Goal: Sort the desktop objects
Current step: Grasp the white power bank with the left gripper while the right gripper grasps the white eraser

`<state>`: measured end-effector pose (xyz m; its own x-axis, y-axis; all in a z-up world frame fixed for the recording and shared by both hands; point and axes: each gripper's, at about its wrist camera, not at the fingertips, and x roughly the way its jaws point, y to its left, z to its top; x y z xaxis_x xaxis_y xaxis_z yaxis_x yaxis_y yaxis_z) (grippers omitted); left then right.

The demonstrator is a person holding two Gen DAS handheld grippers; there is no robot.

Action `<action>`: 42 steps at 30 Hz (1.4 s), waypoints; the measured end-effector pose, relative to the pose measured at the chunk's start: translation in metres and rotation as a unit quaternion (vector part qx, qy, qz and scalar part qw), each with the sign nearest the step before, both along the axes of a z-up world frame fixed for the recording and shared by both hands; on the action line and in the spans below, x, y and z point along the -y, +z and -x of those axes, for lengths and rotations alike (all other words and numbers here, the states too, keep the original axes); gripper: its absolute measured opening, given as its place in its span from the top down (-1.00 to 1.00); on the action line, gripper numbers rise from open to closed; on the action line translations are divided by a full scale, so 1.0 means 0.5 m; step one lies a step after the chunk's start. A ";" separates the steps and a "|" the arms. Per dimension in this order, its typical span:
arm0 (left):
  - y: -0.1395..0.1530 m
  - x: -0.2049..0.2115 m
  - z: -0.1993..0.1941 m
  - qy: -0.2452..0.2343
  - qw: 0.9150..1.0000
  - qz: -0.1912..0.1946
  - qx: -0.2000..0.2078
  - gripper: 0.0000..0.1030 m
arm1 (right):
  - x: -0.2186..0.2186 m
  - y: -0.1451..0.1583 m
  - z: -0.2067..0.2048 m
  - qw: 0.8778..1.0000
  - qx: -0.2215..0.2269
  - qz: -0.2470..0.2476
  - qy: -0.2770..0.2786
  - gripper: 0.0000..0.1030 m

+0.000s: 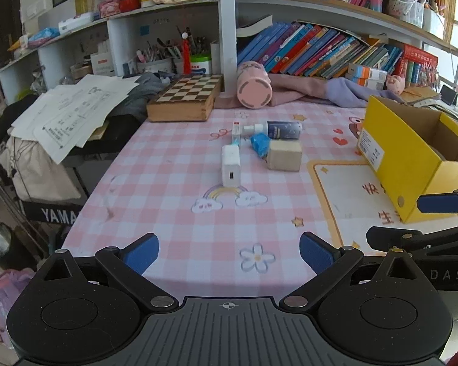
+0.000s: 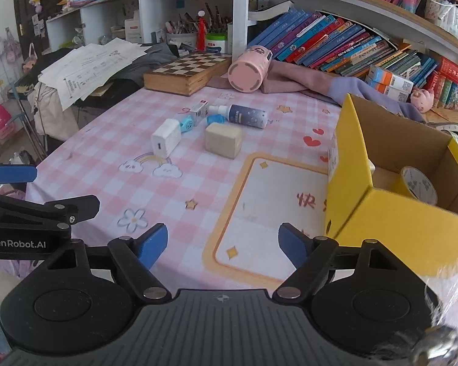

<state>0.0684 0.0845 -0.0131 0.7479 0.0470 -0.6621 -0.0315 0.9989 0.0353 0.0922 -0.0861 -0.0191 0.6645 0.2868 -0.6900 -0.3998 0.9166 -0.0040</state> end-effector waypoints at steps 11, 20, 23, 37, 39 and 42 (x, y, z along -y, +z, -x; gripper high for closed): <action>-0.010 -0.008 -0.126 0.009 1.000 -0.010 -0.003 -0.94 | -0.014 -0.010 -0.137 1.000 -0.018 -0.004 0.017 -0.54; -0.042 -0.027 -0.225 0.010 1.000 -0.006 -0.018 -0.94 | -0.043 -0.029 -0.243 1.000 -0.020 -0.008 0.007 -0.41; -0.051 -0.030 -0.252 0.007 1.000 -0.010 -0.019 -0.91 | -0.049 -0.034 -0.281 0.999 -0.032 -0.022 -0.001 -0.40; -0.120 -0.002 -0.347 -0.026 0.998 -0.042 -0.040 -0.31 | -0.112 -0.083 -0.437 0.988 -0.128 -0.069 -0.053 -0.39; -0.124 0.001 -0.355 -0.029 0.998 -0.044 -0.037 -0.23 | -0.123 -0.093 -0.449 0.988 -0.134 -0.060 -0.055 -0.39; -0.131 0.002 -0.367 -0.033 0.998 -0.046 -0.039 0.01 | -0.129 -0.106 -0.460 0.987 -0.139 -0.050 -0.058 -0.40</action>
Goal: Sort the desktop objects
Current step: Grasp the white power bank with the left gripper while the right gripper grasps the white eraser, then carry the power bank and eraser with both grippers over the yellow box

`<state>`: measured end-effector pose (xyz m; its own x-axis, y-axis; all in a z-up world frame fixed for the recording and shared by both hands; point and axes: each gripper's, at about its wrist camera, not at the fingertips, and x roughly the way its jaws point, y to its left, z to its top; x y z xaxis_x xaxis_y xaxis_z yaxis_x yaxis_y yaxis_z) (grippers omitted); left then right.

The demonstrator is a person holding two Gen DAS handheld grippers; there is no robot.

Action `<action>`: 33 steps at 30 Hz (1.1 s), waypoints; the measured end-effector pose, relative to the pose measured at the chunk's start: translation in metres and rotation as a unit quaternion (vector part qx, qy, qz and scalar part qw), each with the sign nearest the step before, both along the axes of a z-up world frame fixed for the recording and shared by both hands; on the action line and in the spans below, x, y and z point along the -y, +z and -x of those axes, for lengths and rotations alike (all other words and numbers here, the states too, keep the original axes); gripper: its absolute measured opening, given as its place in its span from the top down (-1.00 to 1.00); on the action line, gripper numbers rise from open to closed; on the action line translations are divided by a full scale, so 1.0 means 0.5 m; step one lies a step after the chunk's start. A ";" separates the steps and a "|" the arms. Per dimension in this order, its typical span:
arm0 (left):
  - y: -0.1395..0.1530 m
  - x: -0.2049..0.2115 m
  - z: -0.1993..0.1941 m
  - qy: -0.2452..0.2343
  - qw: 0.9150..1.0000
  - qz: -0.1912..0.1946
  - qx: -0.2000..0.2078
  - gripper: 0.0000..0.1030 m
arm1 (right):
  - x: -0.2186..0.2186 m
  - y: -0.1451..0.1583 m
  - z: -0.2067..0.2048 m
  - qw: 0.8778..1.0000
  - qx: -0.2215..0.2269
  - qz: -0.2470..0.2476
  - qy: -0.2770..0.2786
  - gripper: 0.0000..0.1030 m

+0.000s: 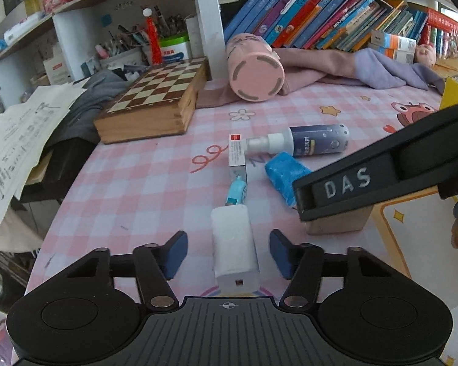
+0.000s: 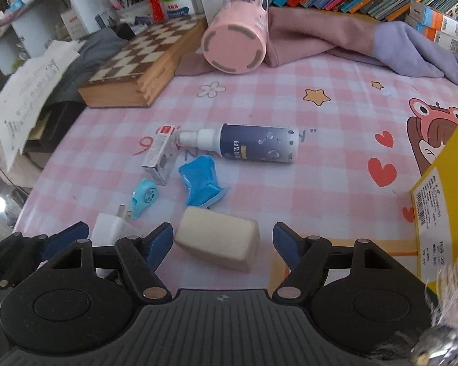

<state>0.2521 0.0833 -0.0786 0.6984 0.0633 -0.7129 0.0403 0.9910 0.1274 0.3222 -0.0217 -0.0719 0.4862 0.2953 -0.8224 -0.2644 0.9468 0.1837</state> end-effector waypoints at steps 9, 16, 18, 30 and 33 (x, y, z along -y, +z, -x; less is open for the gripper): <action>-0.013 -0.001 -0.012 -0.012 1.000 0.012 -0.018 0.50 | 0.000 -0.013 -0.008 1.000 -0.008 -0.006 0.012 -0.07; 0.015 -0.008 0.016 -0.009 1.000 0.027 -0.009 0.50 | 0.015 0.009 0.015 1.000 0.008 0.001 0.024 0.08; 0.025 -0.008 0.025 -0.007 0.999 0.033 -0.006 0.50 | 0.027 0.020 0.027 1.000 0.015 0.001 0.025 0.08; 0.105 0.013 0.118 -0.023 0.997 0.066 0.041 0.50 | 0.088 0.108 0.121 0.996 0.083 -0.003 0.035 0.10; 0.112 0.021 0.144 -0.023 0.996 0.080 0.045 0.50 | 0.096 0.127 0.156 0.994 0.097 -0.005 0.044 0.10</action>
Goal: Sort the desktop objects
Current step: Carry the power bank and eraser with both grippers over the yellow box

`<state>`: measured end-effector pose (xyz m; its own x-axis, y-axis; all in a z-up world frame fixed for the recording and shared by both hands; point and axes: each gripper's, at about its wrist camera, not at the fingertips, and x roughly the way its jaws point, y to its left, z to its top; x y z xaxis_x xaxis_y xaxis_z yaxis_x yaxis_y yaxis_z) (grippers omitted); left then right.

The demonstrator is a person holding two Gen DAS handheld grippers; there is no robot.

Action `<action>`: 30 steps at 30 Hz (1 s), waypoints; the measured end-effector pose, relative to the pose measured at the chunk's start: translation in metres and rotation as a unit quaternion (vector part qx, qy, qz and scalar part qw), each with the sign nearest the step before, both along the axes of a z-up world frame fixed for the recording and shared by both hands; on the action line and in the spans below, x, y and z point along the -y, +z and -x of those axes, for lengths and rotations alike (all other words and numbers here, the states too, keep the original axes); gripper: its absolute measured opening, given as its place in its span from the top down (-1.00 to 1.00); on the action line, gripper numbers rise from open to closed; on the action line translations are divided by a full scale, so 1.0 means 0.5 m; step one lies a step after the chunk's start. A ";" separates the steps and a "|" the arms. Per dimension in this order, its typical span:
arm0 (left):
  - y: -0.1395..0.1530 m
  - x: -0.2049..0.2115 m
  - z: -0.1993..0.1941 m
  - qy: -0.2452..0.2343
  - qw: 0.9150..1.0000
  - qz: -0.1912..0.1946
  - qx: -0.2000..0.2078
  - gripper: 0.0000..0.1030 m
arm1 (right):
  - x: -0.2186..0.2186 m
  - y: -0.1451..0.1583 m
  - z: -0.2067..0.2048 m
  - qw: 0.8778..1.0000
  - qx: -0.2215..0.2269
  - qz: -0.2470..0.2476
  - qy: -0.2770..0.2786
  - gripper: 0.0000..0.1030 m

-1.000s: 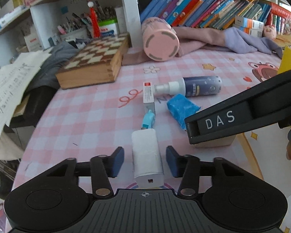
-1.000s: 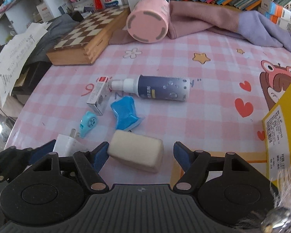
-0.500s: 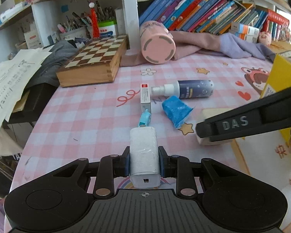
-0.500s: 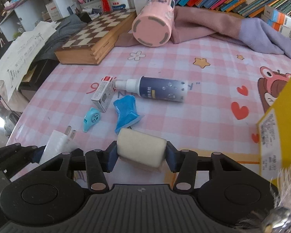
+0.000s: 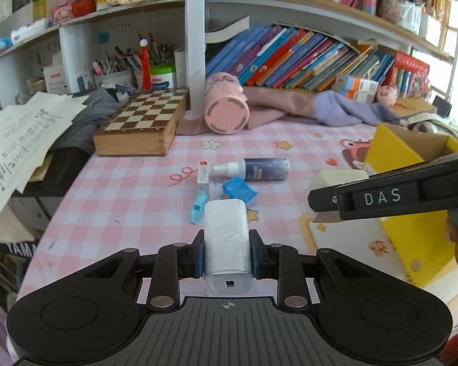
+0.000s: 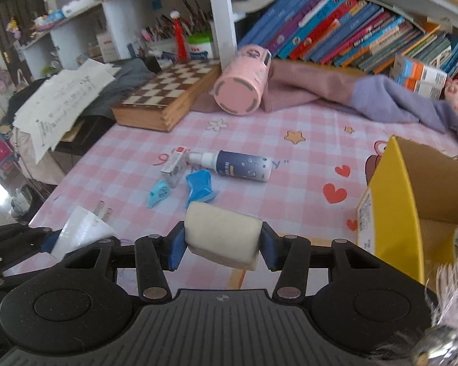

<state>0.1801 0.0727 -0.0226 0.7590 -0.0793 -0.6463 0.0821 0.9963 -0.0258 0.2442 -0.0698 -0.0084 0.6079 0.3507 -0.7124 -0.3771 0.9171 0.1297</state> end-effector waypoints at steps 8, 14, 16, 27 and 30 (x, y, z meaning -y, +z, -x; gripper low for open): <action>0.039 0.022 0.075 -0.029 0.999 -0.024 0.007 0.50 | 0.027 0.035 0.094 1.000 0.022 0.013 -0.012 0.10; 0.052 0.015 0.127 -0.019 1.000 -0.007 0.015 0.50 | 0.035 0.032 0.148 1.000 0.015 0.010 -0.026 0.12; 0.058 0.009 0.142 -0.018 1.000 -0.004 0.015 0.50 | 0.033 0.034 0.170 1.000 0.016 0.011 -0.022 0.13; 0.099 0.002 0.251 -0.027 0.999 0.018 0.026 0.50 | 0.054 0.052 0.288 0.999 0.028 0.013 -0.020 0.13; 0.101 0.005 0.275 -0.030 0.999 0.021 0.026 0.50 | 0.063 0.052 0.323 0.999 0.029 0.019 -0.021 0.13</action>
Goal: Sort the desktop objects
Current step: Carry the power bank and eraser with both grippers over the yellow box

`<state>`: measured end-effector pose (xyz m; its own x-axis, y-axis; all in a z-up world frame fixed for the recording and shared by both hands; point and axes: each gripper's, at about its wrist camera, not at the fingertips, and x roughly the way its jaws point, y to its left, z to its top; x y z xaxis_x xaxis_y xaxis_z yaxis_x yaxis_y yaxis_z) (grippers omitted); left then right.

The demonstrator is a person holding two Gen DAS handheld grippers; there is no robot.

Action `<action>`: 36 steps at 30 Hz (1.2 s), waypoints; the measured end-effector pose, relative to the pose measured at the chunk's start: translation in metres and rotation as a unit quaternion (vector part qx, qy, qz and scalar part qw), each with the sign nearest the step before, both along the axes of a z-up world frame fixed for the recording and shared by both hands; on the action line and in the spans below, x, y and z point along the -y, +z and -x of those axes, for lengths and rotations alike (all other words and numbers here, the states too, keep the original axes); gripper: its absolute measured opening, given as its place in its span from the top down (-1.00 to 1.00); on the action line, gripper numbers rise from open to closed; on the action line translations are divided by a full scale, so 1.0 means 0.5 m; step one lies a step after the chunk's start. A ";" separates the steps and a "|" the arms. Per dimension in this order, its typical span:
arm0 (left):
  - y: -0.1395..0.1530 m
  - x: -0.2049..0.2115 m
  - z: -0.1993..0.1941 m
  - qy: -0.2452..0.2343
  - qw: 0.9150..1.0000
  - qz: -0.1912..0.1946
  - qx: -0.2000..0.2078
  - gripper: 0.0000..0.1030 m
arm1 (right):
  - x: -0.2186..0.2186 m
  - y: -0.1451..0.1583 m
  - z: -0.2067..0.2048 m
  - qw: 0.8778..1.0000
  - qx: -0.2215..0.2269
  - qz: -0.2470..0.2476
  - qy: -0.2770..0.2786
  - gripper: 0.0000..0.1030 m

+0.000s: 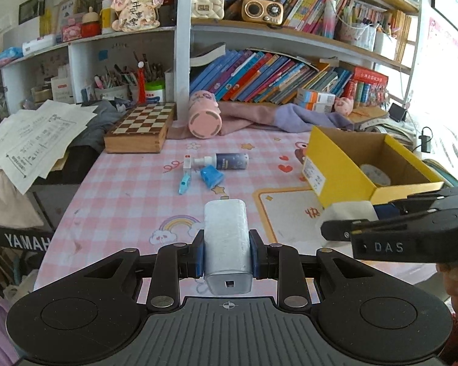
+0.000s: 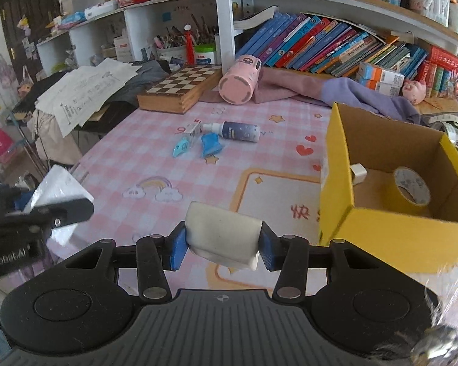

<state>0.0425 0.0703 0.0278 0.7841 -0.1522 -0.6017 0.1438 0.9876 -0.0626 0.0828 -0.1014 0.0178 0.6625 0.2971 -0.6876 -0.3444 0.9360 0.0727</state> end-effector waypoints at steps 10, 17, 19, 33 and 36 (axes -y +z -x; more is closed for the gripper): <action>0.000 0.022 0.069 -0.024 1.000 0.005 -0.003 0.50 | 0.020 -0.006 0.086 1.000 -0.006 -0.001 -0.009 0.14; -0.007 0.043 0.088 -0.049 0.999 0.013 -0.013 0.50 | 0.048 -0.010 0.125 0.999 -0.010 0.001 -0.032 0.14; -0.009 0.052 0.088 -0.058 0.998 0.015 -0.015 0.50 | 0.061 -0.012 0.130 0.999 -0.014 0.001 -0.045 0.14; -0.016 0.147 0.078 -0.154 0.988 0.014 -0.019 0.50 | 0.160 -0.014 0.185 0.991 -0.017 0.007 -0.133 0.15; -0.015 0.172 0.073 -0.174 0.985 0.017 -0.016 0.50 | 0.183 -0.011 0.193 0.988 -0.013 0.009 -0.152 0.15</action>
